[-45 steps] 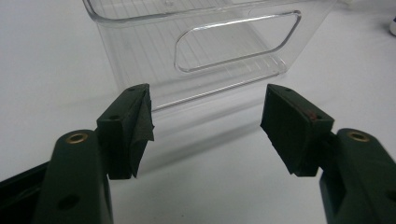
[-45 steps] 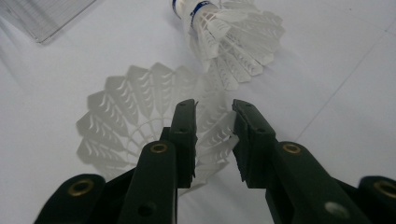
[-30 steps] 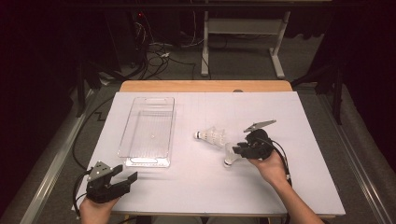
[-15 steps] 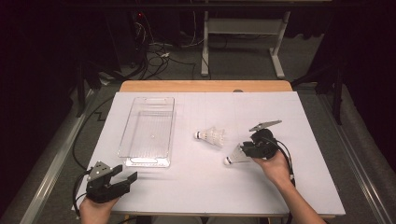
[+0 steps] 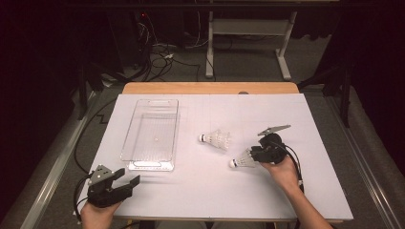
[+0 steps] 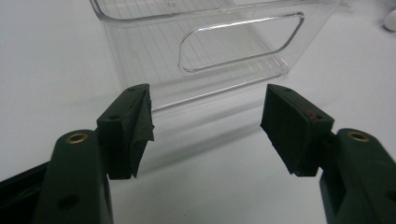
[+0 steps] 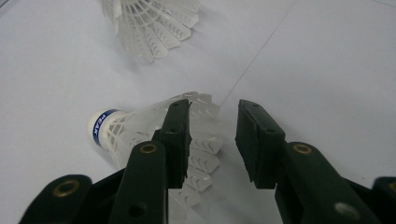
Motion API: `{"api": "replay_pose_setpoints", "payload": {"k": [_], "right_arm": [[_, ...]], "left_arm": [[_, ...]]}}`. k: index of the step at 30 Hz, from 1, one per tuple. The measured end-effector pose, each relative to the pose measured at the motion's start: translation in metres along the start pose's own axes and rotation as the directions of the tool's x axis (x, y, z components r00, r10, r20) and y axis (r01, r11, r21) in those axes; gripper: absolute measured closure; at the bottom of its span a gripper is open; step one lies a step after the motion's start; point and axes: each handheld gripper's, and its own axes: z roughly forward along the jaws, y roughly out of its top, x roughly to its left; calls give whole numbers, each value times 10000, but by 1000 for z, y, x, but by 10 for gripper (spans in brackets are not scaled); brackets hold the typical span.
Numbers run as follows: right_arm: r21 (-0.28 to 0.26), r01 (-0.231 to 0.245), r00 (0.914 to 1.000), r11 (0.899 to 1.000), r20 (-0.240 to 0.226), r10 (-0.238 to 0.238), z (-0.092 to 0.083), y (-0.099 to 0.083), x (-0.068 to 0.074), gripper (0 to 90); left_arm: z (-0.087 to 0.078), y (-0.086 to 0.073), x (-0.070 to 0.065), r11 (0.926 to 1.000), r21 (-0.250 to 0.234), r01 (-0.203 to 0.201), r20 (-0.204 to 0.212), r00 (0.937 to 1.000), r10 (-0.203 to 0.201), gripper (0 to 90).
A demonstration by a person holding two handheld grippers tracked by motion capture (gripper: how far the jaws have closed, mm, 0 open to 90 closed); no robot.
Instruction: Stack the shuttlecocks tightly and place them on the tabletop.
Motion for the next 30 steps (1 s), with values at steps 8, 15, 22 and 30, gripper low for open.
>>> {"api": "replay_pose_setpoints", "payload": {"k": [8, 15, 22, 30], "right_arm": [[-123, 4, 10000, 9999, 99, -3, -3, -5, -5, 624], [-297, -70, 9998, 9995, 188, 76, -7, -7, -7, 608], [-491, -179, 9996, 9986, 219, 190, -9, -12, -9, 594], [-826, -337, 9992, 9960, 193, 354, -13, -19, -13, 574]], "left_arm": [[-1, 0, 1, 10000, -1, 14, -26, 10000, -14, 344], [0, 1, 1, 10000, -2, 55, -4, 10000, -55, 344], [0, 1, 2, 10000, -5, 70, -10, 10000, -70, 344], [0, 0, 2, 10000, -27, 94, -22, 10000, -94, 344]]}}
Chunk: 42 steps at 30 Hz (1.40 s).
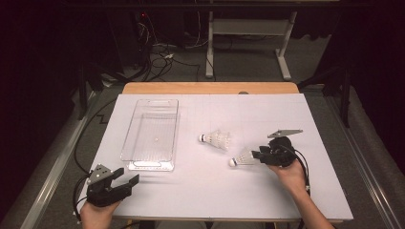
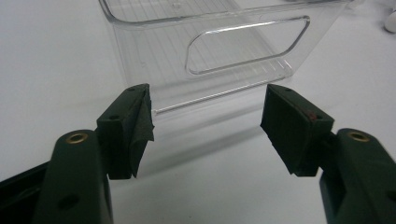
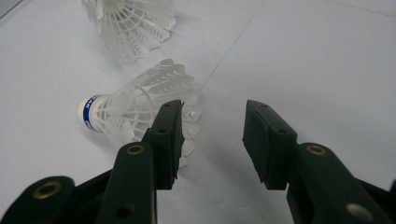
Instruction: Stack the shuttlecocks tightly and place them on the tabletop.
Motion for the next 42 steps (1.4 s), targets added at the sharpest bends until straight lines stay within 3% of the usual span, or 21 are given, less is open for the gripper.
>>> {"api": "replay_pose_setpoints", "payload": {"k": [13, 22, 30, 42], "right_arm": [[-506, -281, 9995, 9983, 146, 289, -11, -8, -4, 562], [-933, -111, 9993, 9956, 348, 144, -24, -19, -2, 555], [-1231, -346, 9989, 9918, 264, 382, -33, -26, -5, 562], [-1357, -184, 9997, 9906, 124, 203, -43, -35, 11, 589]], "left_arm": [[0, 0, 0, 10000, 72, -32, -12, 10000, 32, 344], [-1, 0, -1, 10000, 25, -82, -22, 10000, 82, 344], [-1, -1, -1, 10000, -15, -30, -59, 10000, 30, 344], [-2, -1, -2, 10000, -15, -63, -59, 10000, 63, 344]]}}
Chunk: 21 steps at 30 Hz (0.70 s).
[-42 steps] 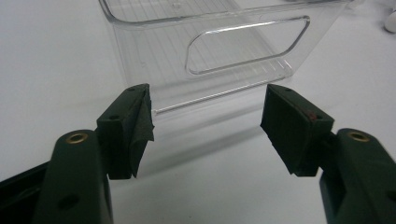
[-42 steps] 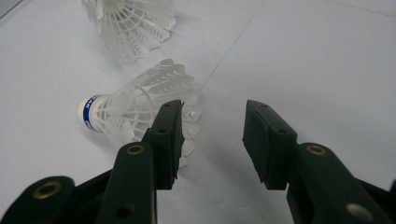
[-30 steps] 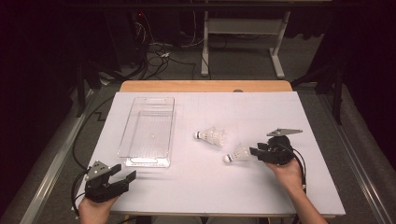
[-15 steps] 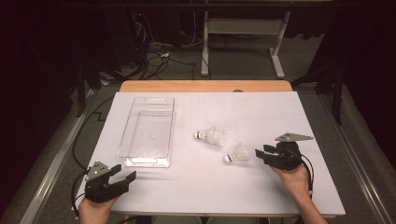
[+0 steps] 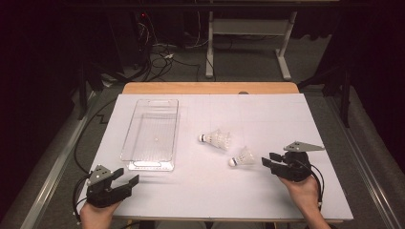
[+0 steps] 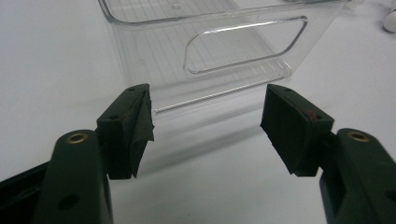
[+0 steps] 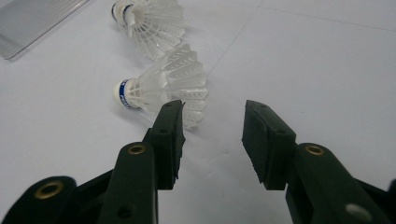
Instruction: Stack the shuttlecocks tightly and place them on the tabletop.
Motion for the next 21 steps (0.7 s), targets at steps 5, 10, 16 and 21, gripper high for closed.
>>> {"api": "replay_pose_setpoints", "payload": {"k": [5, 10, 16, 21], "right_arm": [[129, -69, 9997, 9999, -227, 72, 1, 0, 5, 601], [164, -60, 9990, 9998, -438, 67, 4, 4, 10, 612], [350, 42, 9979, 9994, -653, -19, 11, 9, 14, 615], [552, 53, 9970, 9985, -780, -9, 17, 12, 14, 615]], "left_arm": [[0, 0, 0, 10000, -28, 7, -6, 10000, -7, 344], [0, 0, 0, 10000, -8, 20, -4, 10000, -20, 344], [0, -1, 0, 10000, -38, 19, -3, 10000, -19, 344], [0, 0, -1, 10000, 28, -12, 20, 10000, 12, 344]]}}
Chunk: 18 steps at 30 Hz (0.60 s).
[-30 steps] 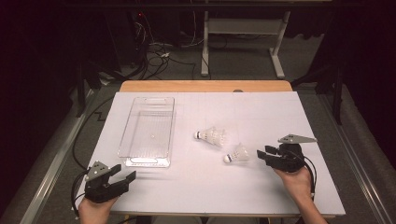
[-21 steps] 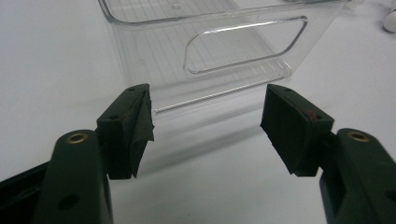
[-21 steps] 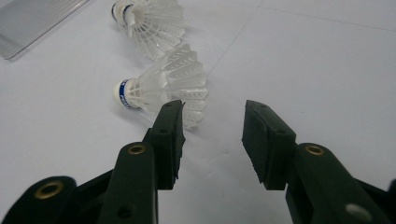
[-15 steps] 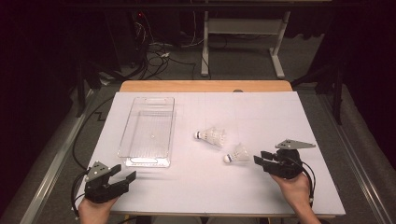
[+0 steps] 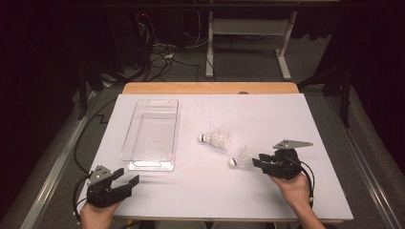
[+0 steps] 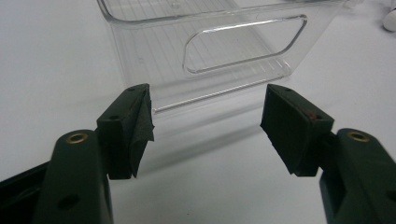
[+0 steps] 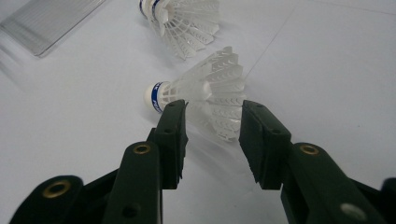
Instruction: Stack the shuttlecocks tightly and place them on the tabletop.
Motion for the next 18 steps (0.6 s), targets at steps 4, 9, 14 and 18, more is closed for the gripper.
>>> {"api": "replay_pose_setpoints", "payload": {"k": [4, 9, 14, 18], "right_arm": [[143, 72, 10000, 9999, 22, -72, 5, 2, 1, 616], [261, 80, 10000, 9996, 18, -80, 12, 4, 2, 619], [446, 105, 9999, 9989, 18, -106, 17, 5, 2, 633], [595, 162, 9999, 9981, 13, -163, 19, 6, 3, 646]], "left_arm": [[0, 0, 0, 10000, -27, 4, 8, 10000, -4, 344], [0, 0, 0, 10000, -18, 5, 14, 10000, -5, 344], [0, 0, 0, 10000, -21, 0, 11, 10000, 0, 344], [0, 0, 0, 10000, 5, -20, -8, 10000, 20, 344]]}}
